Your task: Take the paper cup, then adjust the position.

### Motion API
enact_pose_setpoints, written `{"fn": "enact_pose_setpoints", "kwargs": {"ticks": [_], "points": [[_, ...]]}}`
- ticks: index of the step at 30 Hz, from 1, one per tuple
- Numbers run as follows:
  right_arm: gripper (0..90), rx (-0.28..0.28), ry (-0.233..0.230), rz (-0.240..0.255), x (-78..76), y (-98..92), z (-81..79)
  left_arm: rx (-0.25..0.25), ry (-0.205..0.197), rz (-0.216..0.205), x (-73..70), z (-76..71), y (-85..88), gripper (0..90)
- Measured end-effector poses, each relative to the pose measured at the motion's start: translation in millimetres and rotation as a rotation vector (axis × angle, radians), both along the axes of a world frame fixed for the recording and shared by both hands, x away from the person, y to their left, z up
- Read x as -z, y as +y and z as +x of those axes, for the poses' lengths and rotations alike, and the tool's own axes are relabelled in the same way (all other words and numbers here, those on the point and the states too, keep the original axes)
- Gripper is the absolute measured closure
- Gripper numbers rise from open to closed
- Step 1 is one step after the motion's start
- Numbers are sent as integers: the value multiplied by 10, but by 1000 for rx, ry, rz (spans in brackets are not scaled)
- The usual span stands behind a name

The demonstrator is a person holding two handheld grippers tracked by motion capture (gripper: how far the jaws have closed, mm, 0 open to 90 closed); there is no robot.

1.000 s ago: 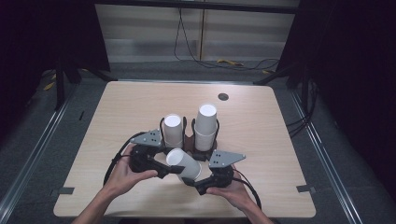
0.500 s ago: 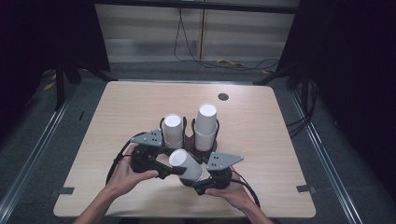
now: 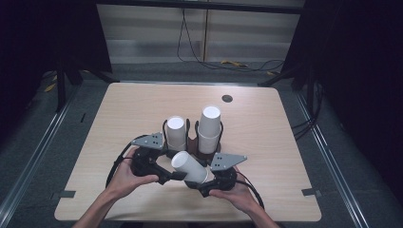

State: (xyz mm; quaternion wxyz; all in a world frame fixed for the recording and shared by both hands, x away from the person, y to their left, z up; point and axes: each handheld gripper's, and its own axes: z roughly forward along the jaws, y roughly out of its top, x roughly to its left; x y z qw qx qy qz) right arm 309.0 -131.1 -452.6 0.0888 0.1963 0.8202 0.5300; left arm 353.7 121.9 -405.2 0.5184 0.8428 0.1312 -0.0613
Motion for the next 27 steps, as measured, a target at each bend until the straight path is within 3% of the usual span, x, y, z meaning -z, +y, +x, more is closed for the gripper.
{"fn": "enact_pose_setpoints", "kwargs": {"ticks": [5,15,20,24,27], "points": [[266,7,15,-12,-10,-33,11,-9,-16,19,16,-1,16,174],[271,10,55,-91,-34,-75,10,-24,-52,64,15,4,53,192],[273,14,55,-111,-60,-103,10,-13,-54,67,45,-10,25,182],[273,19,66,-135,-64,-113,17,-25,-53,50,61,-9,17,237],[273,37,63,-166,-46,-108,26,-30,-84,65,61,-3,22,234]]}}
